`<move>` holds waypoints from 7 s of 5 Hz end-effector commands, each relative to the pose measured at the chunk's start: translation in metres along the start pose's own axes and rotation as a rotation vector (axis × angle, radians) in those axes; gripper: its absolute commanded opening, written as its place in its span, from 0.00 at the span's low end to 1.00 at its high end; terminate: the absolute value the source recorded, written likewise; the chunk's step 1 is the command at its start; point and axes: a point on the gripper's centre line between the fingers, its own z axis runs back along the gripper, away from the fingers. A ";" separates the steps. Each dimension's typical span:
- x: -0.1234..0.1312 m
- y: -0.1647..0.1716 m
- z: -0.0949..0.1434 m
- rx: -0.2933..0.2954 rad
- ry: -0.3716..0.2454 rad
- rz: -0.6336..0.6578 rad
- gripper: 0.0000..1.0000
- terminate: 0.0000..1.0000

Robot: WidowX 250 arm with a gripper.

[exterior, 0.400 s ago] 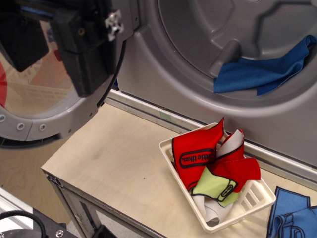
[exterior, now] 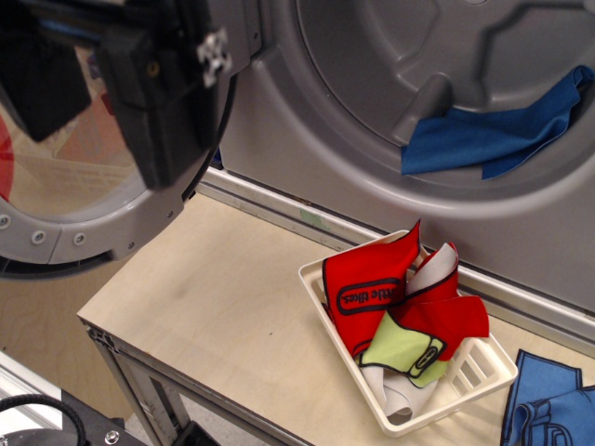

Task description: Put clothes in laundry machine

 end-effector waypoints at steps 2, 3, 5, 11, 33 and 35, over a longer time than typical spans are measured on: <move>0.086 -0.003 -0.069 -0.027 0.019 -0.096 1.00 0.00; 0.104 -0.006 -0.100 -0.074 0.006 -0.197 1.00 0.00; 0.111 -0.017 -0.144 -0.081 -0.018 -0.320 1.00 0.00; 0.139 -0.039 -0.255 -0.066 0.004 -0.163 1.00 0.00; 0.192 0.000 -0.098 -0.063 -0.496 0.021 1.00 0.00; 0.143 -0.002 -0.087 -0.177 -0.325 -0.011 1.00 0.00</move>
